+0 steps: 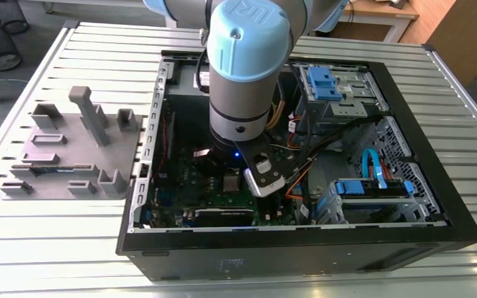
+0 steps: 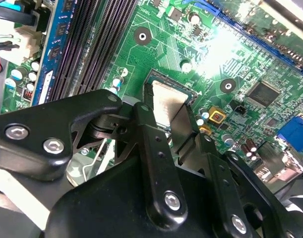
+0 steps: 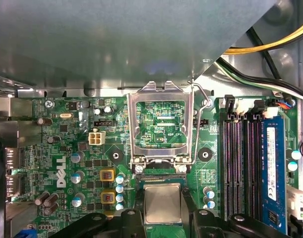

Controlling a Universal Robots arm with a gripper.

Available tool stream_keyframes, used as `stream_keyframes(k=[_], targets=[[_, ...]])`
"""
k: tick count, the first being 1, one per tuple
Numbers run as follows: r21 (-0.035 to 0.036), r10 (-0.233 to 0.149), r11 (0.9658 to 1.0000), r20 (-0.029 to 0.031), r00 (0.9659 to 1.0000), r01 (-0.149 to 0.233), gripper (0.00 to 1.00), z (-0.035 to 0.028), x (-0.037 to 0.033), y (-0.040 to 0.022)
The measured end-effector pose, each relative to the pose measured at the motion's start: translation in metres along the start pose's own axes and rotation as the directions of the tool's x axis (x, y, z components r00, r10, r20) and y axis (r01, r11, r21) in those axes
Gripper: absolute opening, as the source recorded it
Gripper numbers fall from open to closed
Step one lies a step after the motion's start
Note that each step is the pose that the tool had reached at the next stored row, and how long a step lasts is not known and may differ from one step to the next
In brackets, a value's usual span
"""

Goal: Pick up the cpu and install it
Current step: 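Place the cpu into insertion slot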

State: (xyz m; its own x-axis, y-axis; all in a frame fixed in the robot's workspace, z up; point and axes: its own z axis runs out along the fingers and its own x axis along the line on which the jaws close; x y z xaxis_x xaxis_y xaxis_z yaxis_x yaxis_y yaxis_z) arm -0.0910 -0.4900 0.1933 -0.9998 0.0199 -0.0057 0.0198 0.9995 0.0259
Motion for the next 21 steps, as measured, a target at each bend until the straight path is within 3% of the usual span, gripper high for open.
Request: stream_keyframes(k=[16, 19, 20, 21], targets=[[0.0006, 0.012, 0.9999, -0.0001, 0.9999, -0.012, 0.39, -0.0004, 0.0001, -0.0001], [0.0006, 0.012, 0.9999, 0.0001, 0.9999, -0.012, 0.40, -0.0004, 0.0001, -0.0001], [0.0006, 0.012, 0.9999, 0.0001, 0.9999, -0.012, 0.46, -0.0004, 0.0001, -0.0001], [0.0006, 0.012, 0.9999, 0.0001, 0.9999, -0.012, 0.46, -0.0004, 0.0000, -0.0001]])
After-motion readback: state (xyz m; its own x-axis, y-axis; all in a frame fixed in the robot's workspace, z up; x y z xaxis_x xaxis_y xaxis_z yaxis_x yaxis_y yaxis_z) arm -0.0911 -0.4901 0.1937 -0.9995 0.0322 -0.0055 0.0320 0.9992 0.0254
